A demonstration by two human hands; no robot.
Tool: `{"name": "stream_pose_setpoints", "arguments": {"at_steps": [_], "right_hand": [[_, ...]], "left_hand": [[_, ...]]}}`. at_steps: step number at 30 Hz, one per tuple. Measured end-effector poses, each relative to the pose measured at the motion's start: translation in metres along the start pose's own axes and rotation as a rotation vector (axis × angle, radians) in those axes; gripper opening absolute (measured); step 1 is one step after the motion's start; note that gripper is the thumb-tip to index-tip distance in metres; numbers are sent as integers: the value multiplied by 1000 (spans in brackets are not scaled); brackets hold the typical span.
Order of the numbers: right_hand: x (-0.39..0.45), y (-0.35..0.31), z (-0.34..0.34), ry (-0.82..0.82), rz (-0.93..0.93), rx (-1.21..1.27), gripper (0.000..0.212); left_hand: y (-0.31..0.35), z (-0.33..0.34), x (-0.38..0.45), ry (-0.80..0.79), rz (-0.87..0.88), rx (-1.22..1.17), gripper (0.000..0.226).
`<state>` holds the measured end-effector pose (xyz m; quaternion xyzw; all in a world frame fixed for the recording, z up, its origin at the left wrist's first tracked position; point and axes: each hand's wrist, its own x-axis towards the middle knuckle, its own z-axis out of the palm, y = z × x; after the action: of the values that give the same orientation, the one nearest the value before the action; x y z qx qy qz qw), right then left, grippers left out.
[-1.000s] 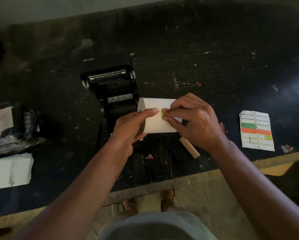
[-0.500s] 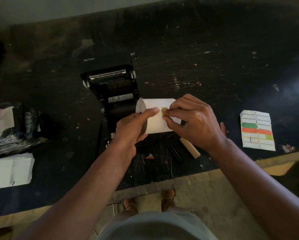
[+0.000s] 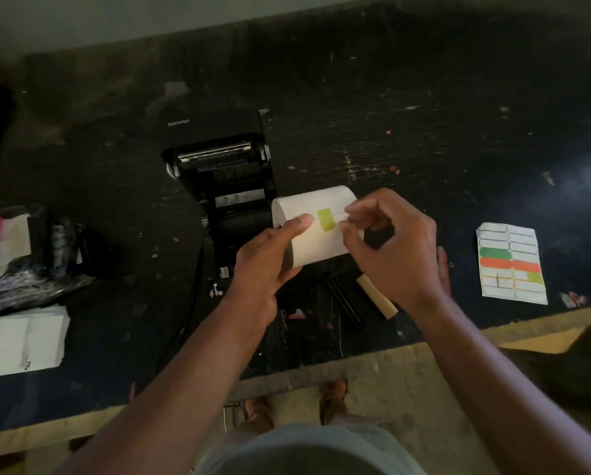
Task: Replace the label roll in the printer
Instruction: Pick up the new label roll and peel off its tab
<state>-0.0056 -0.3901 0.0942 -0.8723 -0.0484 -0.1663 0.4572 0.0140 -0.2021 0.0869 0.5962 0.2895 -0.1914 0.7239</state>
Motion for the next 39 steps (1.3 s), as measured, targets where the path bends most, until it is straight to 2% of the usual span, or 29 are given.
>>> {"name": "stream_pose_setpoints", "arguments": {"at_steps": [3, 6, 8, 15, 20, 26, 30, 32, 34, 35, 38, 39], "right_hand": [[-10, -10, 5, 38, 283, 444, 6], [-17, -19, 1, 19, 493, 1059, 23], [-19, -22, -2, 21, 560, 1239, 35], [-21, -24, -3, 23, 557, 1391, 36], [-22, -28, -1, 32, 557, 1409, 37], [-22, -33, -1, 76, 605, 1455, 38], [-19, -36, 0, 108, 653, 1538, 38], [-17, -37, 0, 103, 624, 1531, 38], [-17, -37, 1, 99, 566, 1404, 36], [-17, -36, 1, 102, 520, 1246, 33], [-17, -28, 4, 95, 296, 470, 6], [-18, -26, 6, 82, 242, 280, 7]], "left_hand": [[-4, 5, -3, 18, 50, -47, 18], [-4, 9, -8, 10, 118, -70, 22], [-4, 11, -11, -4, 146, -87, 32], [-3, 12, -15, -10, 204, -89, 33], [-8, 10, -10, 5, 214, -100, 16], [-13, 10, -7, 65, 269, -78, 17], [-15, 11, -7, 39, 287, -75, 16], [-16, 13, -9, 28, 282, -75, 15], [-19, 14, -9, 30, 276, -69, 17], [-19, 14, -9, 34, 274, -66, 18], [-21, 14, -7, 53, 295, -51, 19], [-21, 13, -7, 59, 311, -40, 17]]}}
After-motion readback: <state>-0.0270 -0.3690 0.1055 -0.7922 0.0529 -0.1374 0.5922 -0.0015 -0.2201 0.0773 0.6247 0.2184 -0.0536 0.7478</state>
